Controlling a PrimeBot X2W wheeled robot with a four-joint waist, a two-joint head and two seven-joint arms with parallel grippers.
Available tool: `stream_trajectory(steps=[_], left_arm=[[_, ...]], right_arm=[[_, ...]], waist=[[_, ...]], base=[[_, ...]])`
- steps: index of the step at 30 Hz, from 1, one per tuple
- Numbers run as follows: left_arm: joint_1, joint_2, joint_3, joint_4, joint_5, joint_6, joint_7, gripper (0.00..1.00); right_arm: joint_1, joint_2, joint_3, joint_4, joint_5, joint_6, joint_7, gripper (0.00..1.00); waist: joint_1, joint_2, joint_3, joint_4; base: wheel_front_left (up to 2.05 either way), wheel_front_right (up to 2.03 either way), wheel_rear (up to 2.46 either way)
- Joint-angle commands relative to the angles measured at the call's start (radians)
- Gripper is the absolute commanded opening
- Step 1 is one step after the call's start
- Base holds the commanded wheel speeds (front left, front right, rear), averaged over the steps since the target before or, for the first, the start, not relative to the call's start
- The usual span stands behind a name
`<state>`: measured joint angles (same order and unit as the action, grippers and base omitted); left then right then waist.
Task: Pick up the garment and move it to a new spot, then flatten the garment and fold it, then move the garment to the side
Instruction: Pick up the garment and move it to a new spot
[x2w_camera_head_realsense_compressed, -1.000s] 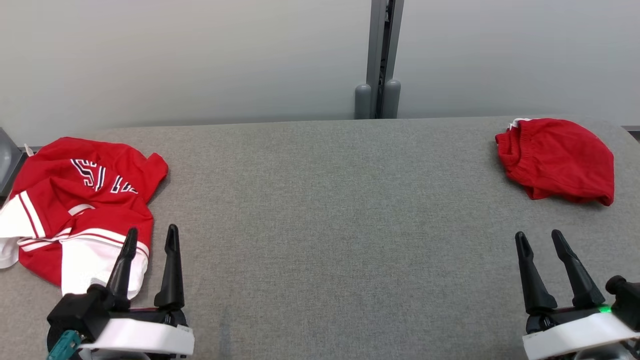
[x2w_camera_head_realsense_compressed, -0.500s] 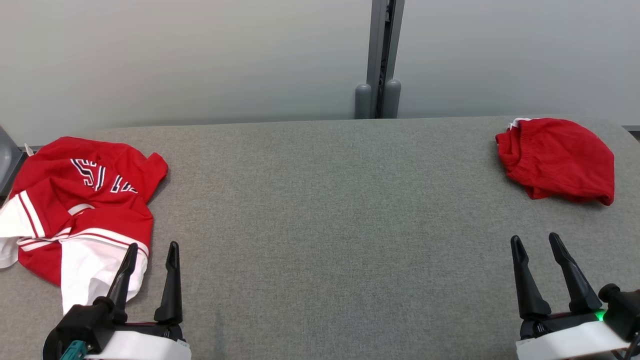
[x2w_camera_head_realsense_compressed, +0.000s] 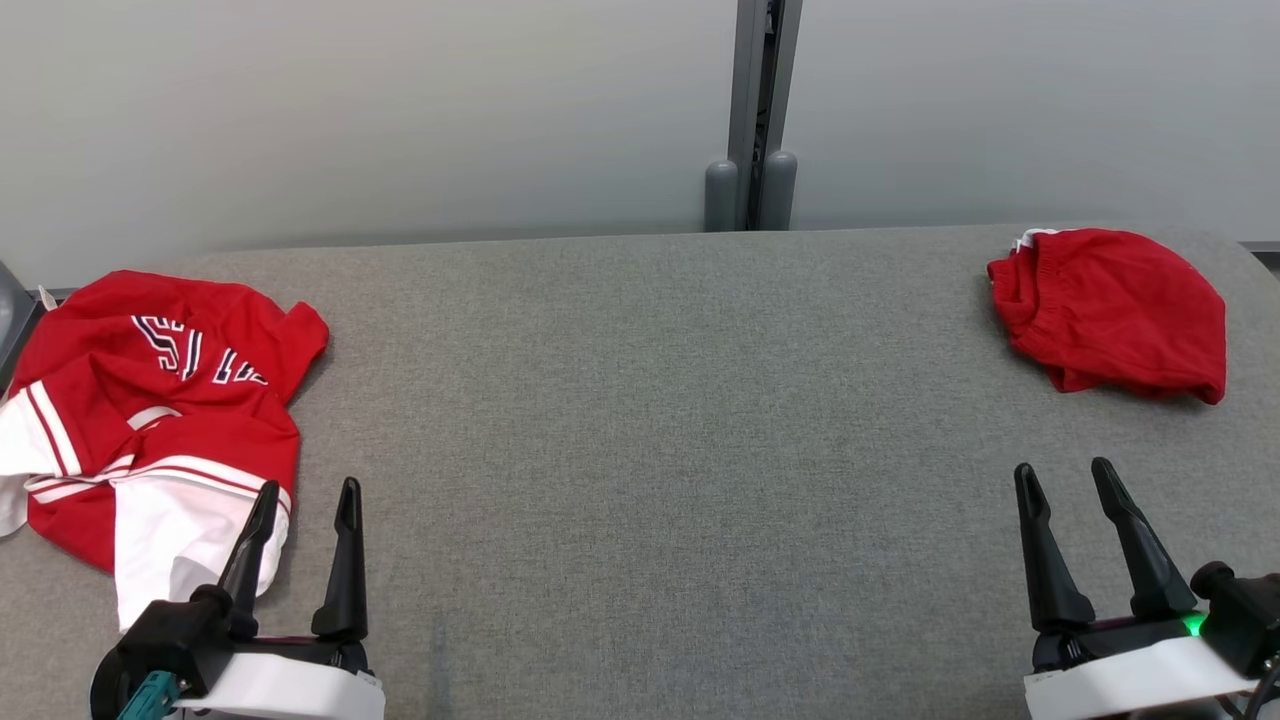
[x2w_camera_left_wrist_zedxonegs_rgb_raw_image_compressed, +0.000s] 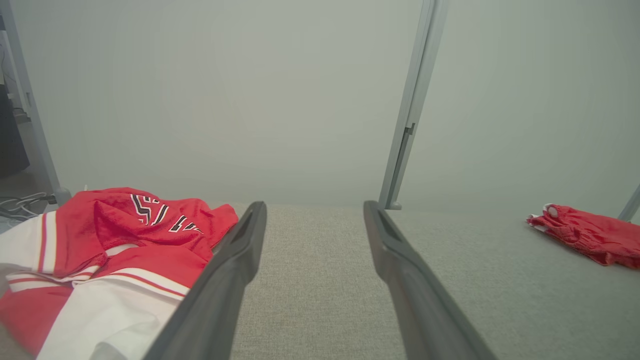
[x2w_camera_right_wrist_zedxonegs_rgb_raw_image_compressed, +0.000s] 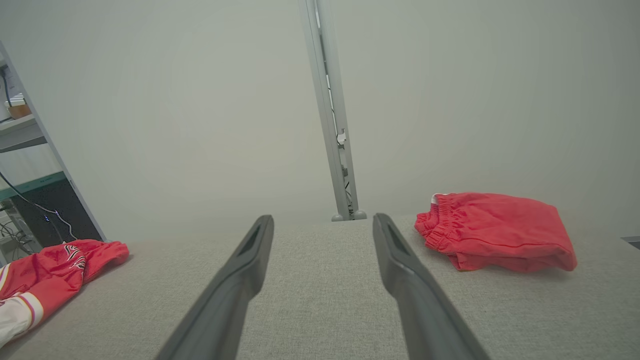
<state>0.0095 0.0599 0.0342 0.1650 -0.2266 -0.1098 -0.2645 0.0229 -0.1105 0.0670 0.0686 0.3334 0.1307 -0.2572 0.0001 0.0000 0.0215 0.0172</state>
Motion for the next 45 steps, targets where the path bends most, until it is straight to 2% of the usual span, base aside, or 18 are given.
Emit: stream_trajectory(steps=[1,8,15,34,45], left_arm=[[-0.024,0.004,0.006,0.002,0.007,-0.005,-0.002,1.0],[-0.021,-0.001,0.012,0.013,0.014,-0.012,-0.002,1.0],[-0.028,-0.004,0.016,0.035,0.014,-0.017,-0.002,1.0],[-0.042,-0.007,0.032,0.067,0.013,-0.019,-0.002,1.0],[-0.056,-0.008,0.034,0.094,0.002,-0.019,-0.002,1.0]], right_arm=[[-0.014,-0.004,-0.003,-0.006,0.0,0.0,-0.008,1.0],[-0.01,-0.003,-0.005,-0.005,0.0,0.0,-0.008,1.0],[-0.005,-0.007,0.006,0.001,0.008,0.0,-0.008,1.0],[-0.029,-0.011,0.064,0.031,0.027,0.0,-0.007,1.0],[-0.039,-0.016,0.084,0.037,0.034,0.0,-0.007,1.0]], waist=[[-0.0001,0.0,0.0,0.0],[-0.0001,0.0,-0.004,0.01],[-0.0001,0.0,-0.011,0.054],[-0.0001,0.0,-0.01,0.307],[-0.0001,0.0,-0.008,0.399]], base=[[0.0,0.0,0.0],[0.0,0.0,0.0],[0.0,0.0,0.0],[0.0,0.0,0.0],[0.0,0.0,0.0]])
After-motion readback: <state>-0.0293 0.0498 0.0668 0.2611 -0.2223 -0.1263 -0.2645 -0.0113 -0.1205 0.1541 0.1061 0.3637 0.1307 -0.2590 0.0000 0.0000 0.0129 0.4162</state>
